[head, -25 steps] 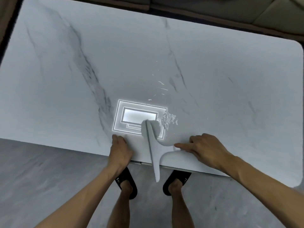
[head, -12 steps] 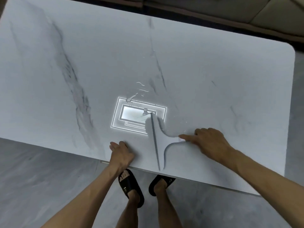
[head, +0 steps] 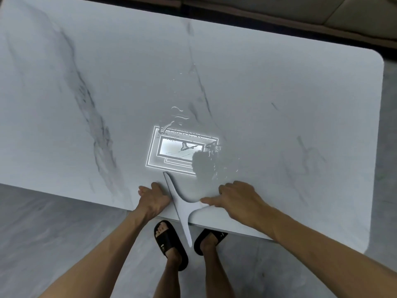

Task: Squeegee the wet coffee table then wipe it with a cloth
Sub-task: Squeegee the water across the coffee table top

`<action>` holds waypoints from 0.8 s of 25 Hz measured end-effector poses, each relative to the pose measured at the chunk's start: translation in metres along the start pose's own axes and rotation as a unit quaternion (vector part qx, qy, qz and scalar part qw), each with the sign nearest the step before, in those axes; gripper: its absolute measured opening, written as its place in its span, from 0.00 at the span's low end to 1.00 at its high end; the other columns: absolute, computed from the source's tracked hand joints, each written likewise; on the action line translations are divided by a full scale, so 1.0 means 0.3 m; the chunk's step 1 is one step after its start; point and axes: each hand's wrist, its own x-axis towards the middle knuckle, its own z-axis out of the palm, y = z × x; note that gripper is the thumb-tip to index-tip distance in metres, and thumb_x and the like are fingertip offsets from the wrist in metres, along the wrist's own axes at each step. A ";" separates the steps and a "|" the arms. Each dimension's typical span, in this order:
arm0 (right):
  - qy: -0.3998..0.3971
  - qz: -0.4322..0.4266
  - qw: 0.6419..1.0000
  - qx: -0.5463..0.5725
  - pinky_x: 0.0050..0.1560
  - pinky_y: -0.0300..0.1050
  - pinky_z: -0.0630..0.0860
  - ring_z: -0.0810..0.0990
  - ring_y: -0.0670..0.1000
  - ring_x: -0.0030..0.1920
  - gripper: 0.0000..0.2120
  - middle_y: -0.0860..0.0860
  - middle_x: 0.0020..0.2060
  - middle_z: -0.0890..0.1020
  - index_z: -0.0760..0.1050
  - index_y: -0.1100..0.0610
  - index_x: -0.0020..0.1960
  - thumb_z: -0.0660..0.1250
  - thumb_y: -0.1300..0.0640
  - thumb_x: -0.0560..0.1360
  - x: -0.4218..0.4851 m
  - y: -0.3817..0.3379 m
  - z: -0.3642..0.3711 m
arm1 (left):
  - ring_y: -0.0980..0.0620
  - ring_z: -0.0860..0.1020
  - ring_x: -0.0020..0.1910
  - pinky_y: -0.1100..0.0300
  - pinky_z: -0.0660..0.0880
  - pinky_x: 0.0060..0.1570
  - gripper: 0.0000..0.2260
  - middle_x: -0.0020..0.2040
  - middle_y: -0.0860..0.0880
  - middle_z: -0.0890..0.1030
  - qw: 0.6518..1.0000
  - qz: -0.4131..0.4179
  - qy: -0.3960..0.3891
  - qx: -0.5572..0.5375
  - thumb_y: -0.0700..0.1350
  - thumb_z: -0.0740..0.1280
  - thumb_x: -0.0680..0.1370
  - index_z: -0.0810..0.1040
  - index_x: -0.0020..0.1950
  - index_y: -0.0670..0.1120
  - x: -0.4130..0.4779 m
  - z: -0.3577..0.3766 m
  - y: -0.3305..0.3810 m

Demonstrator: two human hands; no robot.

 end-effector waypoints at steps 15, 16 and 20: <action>0.079 0.031 0.993 -0.081 0.30 0.42 0.63 0.75 0.54 0.31 0.35 0.49 0.33 0.74 0.72 0.36 0.65 0.71 0.67 0.66 -0.146 0.198 -0.139 | 0.49 0.71 0.41 0.60 0.64 0.32 0.08 0.59 0.39 0.68 0.995 0.042 -0.087 -0.005 0.35 0.59 0.72 0.64 0.46 0.45 0.004 -0.085 -0.055; 0.057 0.014 0.996 -0.064 0.34 0.44 0.67 0.76 0.55 0.36 0.36 0.50 0.37 0.75 0.67 0.34 0.67 0.66 0.67 0.70 -0.094 0.151 -0.119 | 0.50 0.70 0.38 0.60 0.64 0.31 0.07 0.54 0.41 0.70 0.996 0.043 -0.074 -0.029 0.34 0.58 0.72 0.64 0.45 0.45 0.001 -0.090 -0.070; 0.001 -0.065 0.998 0.017 0.39 0.51 0.71 0.74 0.58 0.44 0.37 0.51 0.41 0.71 0.60 0.30 0.69 0.58 0.68 0.75 0.143 -0.098 -0.050 | 0.48 0.72 0.34 0.57 0.64 0.29 0.05 0.41 0.44 0.75 0.987 0.004 0.095 -0.131 0.37 0.57 0.76 0.67 0.50 0.42 -0.011 -0.120 -0.132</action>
